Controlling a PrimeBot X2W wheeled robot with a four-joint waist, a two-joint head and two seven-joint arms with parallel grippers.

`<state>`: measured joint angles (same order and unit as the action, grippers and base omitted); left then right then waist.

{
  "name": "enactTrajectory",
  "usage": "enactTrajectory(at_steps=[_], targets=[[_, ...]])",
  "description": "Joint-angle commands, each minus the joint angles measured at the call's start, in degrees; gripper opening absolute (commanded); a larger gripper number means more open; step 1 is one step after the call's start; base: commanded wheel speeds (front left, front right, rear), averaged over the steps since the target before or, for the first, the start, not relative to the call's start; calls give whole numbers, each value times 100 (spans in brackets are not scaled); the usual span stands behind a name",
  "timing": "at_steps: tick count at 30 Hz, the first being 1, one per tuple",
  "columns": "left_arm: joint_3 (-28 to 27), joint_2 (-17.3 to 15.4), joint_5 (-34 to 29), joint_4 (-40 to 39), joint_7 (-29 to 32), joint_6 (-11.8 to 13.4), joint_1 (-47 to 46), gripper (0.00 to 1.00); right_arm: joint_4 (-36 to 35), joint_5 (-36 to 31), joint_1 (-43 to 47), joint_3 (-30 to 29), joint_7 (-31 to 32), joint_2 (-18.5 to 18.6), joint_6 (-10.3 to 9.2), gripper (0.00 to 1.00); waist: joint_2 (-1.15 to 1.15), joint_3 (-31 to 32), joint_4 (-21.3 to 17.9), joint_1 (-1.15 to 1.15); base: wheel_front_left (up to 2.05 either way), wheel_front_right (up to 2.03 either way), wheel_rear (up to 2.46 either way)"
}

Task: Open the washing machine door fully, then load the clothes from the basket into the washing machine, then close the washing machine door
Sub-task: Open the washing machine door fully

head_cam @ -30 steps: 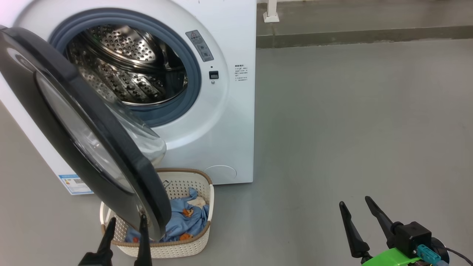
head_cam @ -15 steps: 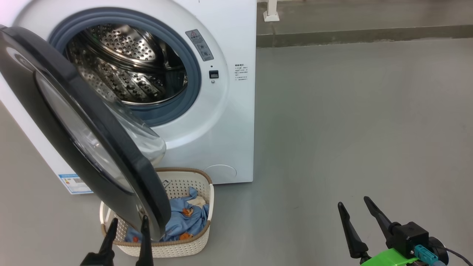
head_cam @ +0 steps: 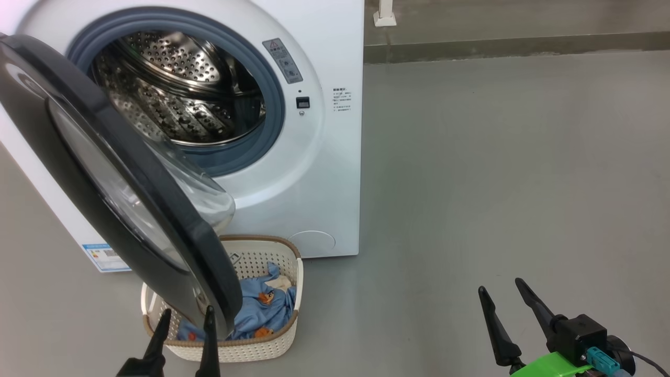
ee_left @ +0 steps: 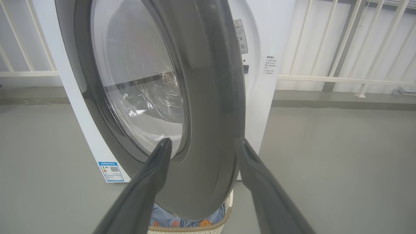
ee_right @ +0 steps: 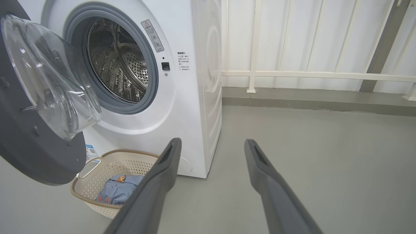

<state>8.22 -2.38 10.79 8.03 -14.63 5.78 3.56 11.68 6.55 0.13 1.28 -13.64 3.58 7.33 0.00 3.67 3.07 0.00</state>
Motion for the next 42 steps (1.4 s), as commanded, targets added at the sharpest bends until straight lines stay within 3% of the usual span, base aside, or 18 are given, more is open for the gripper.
enactTrajectory(at_steps=[1,17,18,19,20,21,37,42], targets=[[-173,-50,-32,-130,-37,-12,-122,100,-167,-104,-98,133,-23,-7,16,100,0,-6,3,0,0,0,0],[-168,-50,-19,-113,-37,9,-150,100,-120,-153,-116,132,-52,-27,16,100,0,-63,29,0,0,0,0],[-168,-50,-4,-106,-37,1,-151,95,-115,-153,-119,133,-54,-28,16,100,0,-63,31,0,0,0,0],[-171,-50,4,-103,-37,-7,-153,49,-110,-155,-121,135,-56,-30,16,100,0,-63,31,0,0,0,0],[-176,-50,35,-106,-37,-21,-154,15,-106,-158,-123,136,-58,-31,16,100,0,-64,31,0,0,0,0],[-182,-50,52,-107,-37,-35,-153,0,-102,-161,-125,137,-60,-32,16,100,0,-64,32,0,0,0,0],[-417,-50,73,-597,-37,-91,-298,0,-14,-201,-187,134,-91,-50,16,100,0,-54,29,0,0,0,0],[-623,-50,431,-972,-37,-57,-487,0,15,-199,-197,132,-102,-56,16,100,0,-36,35,0,0,0,0]])
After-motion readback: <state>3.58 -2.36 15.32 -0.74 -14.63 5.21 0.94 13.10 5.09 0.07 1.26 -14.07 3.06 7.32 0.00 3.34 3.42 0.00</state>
